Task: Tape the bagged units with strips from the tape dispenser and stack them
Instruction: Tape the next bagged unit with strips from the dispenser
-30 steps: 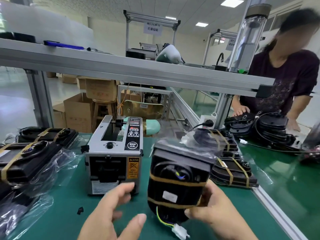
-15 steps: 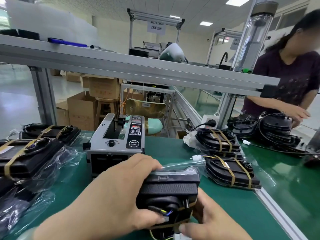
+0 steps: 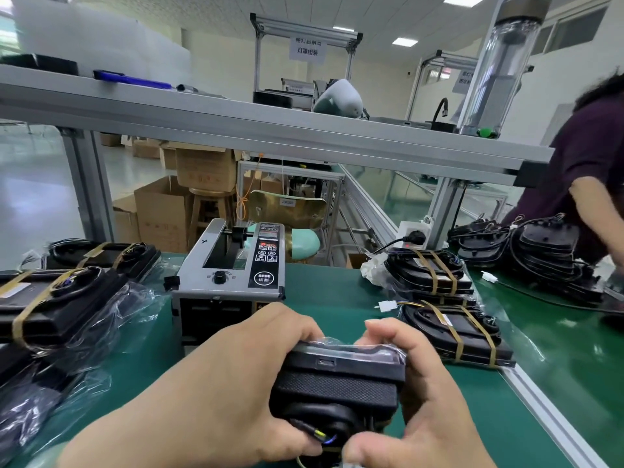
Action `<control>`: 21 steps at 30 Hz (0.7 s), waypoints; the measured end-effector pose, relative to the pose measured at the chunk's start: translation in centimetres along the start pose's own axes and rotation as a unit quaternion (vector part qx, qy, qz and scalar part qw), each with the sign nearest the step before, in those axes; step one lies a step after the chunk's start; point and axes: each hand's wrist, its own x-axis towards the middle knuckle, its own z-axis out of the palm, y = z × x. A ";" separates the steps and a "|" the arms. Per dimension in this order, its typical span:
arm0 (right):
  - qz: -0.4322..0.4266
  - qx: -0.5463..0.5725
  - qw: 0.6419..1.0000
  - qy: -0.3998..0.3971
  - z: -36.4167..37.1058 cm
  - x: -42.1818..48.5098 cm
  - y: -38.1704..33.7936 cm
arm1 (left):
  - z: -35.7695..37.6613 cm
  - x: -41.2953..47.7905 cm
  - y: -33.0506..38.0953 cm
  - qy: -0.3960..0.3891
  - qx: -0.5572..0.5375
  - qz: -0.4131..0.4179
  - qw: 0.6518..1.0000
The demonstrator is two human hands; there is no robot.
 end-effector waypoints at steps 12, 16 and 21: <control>0.020 -0.020 0.998 0.057 0.2 0.1 -0.3 | 1.8 -7.0 -2.8 0.273 -0.291 0.212 0.892; -0.028 -0.053 0.988 0.145 0.0 0.1 0.3 | 3.6 -7.9 -7.0 0.364 -0.392 0.205 0.819; -0.053 -0.132 0.977 0.159 1.2 0.1 1.1 | 3.1 -5.4 -10.3 0.262 -0.614 -0.012 0.745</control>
